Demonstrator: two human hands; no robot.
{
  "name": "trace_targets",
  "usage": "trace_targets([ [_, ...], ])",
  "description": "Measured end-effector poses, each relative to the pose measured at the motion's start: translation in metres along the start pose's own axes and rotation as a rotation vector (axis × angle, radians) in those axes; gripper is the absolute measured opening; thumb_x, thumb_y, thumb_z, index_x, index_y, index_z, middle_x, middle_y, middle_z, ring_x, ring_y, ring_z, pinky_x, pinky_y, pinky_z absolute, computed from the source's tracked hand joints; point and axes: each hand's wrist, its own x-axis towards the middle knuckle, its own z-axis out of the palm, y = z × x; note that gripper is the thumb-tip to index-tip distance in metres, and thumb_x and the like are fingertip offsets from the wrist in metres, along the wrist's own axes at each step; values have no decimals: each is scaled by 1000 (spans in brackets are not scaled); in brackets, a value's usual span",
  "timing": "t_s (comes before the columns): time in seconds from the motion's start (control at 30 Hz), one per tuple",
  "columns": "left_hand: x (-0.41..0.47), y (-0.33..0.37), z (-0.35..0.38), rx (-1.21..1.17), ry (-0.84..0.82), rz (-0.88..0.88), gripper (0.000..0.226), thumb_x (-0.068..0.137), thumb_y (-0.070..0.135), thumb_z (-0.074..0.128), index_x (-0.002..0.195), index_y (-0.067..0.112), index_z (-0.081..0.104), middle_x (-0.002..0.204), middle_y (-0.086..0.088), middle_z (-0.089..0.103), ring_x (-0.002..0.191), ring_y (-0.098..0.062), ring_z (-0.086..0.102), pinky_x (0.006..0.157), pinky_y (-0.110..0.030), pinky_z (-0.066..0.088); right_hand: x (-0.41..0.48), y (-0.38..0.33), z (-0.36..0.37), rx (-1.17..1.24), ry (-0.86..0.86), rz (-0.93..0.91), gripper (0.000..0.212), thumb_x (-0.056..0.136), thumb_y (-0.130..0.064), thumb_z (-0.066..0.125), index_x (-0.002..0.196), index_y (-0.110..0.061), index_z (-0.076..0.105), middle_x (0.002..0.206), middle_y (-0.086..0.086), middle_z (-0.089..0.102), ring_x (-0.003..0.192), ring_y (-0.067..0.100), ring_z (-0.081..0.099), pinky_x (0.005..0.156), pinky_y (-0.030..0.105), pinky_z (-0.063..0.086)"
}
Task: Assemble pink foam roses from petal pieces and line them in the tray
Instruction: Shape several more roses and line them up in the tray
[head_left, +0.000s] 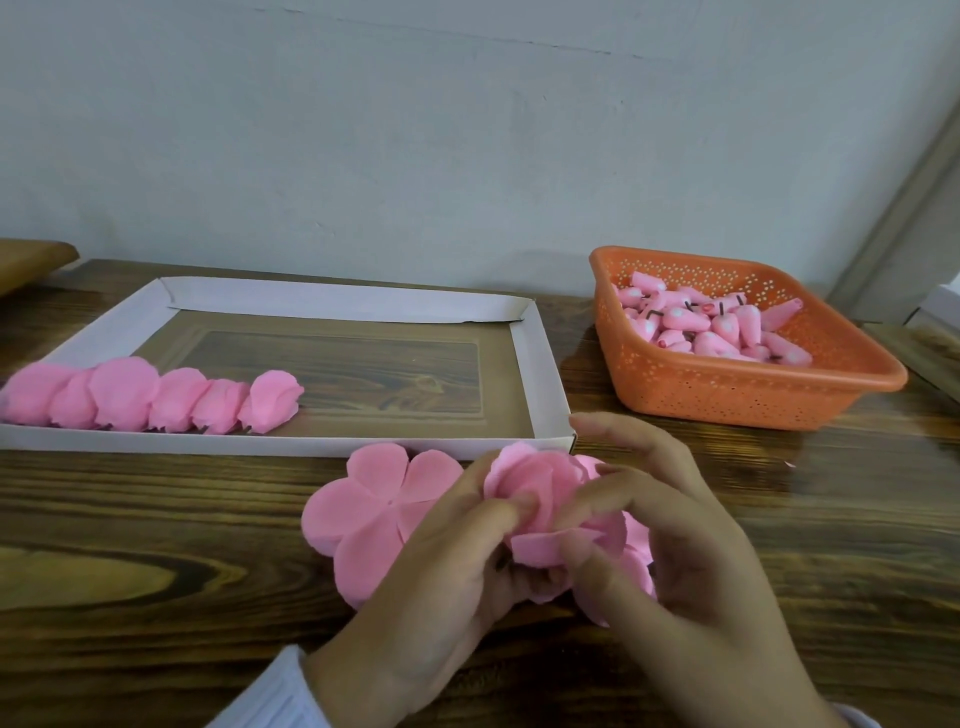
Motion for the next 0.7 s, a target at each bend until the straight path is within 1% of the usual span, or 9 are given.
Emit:
trace_targets([
  [0.13,0,0,0,0,-51,42,25,76,18,60,100,20,69,94,-10,70,82,-20,66,69,-32,51,1,4,0,-7,80,61,13,73,-40,65,76,-28,68,119,-13,59,129,14,48,98,24,41],
  [0.23,2,3,-2,-98,-131,46,41,59,11,62,96,-7,55,87,-14,66,79,-26,63,67,-38,51,2,5,0,-9,78,47,21,74,-41,66,93,-34,64,121,-14,58,125,17,52,97,32,45],
  [0.27,2,2,-4,-81,-143,54,42,53,7,62,88,-12,49,84,-14,65,79,-28,62,68,-41,50,2,5,0,-11,70,37,24,75,-41,66,98,-35,62,120,-12,58,122,19,54,95,33,46],
  [0.3,1,2,-4,-31,-151,60,46,51,4,63,91,-12,47,86,-13,65,82,-29,61,71,-42,49,2,5,0,-12,62,27,27,76,-40,66,102,-36,61,119,-11,59,119,20,56,95,33,46],
  [0.37,-2,3,-3,115,-165,50,60,58,1,67,117,3,52,100,-8,68,95,-25,65,80,-37,51,4,5,0,-21,45,12,29,77,-37,65,106,-34,62,117,-10,60,116,20,58,93,30,48],
  [0.43,-5,1,-1,280,-106,76,60,67,5,73,122,20,57,107,-2,70,102,-20,67,82,-29,53,4,5,0,-34,27,3,29,77,-36,64,106,-30,63,116,-12,60,116,18,57,93,27,48],
  [0.5,-4,0,1,404,7,124,53,67,11,78,114,31,63,105,4,72,100,-14,68,79,-25,55,3,5,0,-58,13,-15,28,77,-35,64,105,-33,63,118,-12,59,120,15,55,94,21,44],
  [0.6,-2,-1,1,505,38,215,48,69,9,74,108,36,66,104,7,72,99,-10,68,82,-28,56,2,5,1,-171,0,-67,29,75,-36,65,104,-39,61,127,-8,56,120,14,55,95,19,42],
  [0.7,-4,1,7,614,87,261,63,66,12,62,91,69,55,88,34,67,83,12,63,69,-6,48,0,6,3,-268,-17,-111,26,74,-38,64,100,-40,60,131,-9,52,118,15,55,93,27,45],
])
